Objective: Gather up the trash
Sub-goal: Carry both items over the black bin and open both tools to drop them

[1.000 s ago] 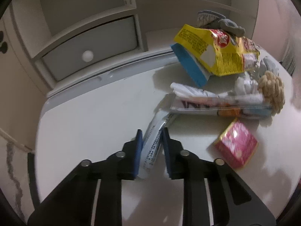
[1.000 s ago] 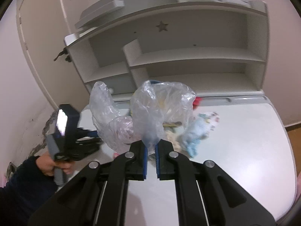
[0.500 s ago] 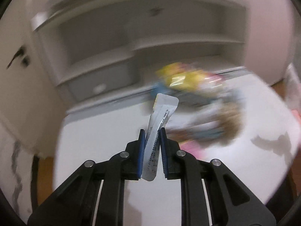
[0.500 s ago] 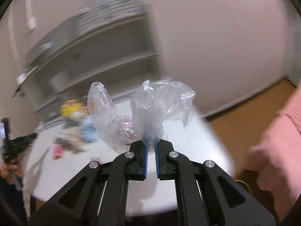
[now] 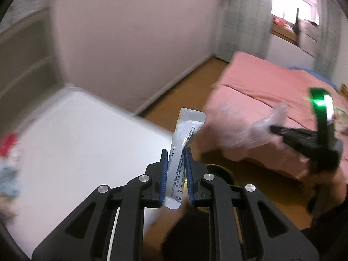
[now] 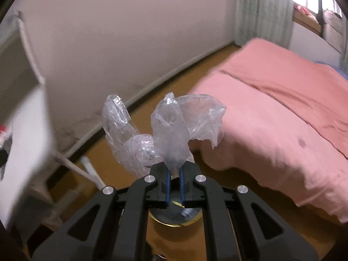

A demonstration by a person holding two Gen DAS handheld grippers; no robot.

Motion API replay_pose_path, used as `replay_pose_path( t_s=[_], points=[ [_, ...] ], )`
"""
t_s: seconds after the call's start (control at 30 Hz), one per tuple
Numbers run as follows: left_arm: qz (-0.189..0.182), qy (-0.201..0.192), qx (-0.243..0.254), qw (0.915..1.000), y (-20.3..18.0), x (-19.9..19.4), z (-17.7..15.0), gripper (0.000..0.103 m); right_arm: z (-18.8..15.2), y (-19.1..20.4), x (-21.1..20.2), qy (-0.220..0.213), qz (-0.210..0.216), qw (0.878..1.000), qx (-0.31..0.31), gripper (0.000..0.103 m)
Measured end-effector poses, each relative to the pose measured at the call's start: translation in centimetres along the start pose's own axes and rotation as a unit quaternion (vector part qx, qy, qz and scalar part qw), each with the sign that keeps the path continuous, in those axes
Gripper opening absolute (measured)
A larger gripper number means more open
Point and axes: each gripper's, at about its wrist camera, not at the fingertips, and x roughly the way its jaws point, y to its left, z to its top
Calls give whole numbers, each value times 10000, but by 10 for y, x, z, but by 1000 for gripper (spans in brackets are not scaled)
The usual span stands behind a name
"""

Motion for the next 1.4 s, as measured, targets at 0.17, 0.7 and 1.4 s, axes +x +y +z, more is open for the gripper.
replay_pose_path(
  t_s=[0.17,0.7,1.4],
  points=[
    [-382,405,248,9981,-52,59,-9,15,-24,-27,57,748,-403,9964,-42,7],
    [-512,1016,240,9932,-68,127,-14,15,-45,-19,114,1585,105,9873,-36,7],
    [-761,1435,338,9861,-84,179,-26,15,-26,-56,90,1012,-50,9903,951,72]
  ],
)
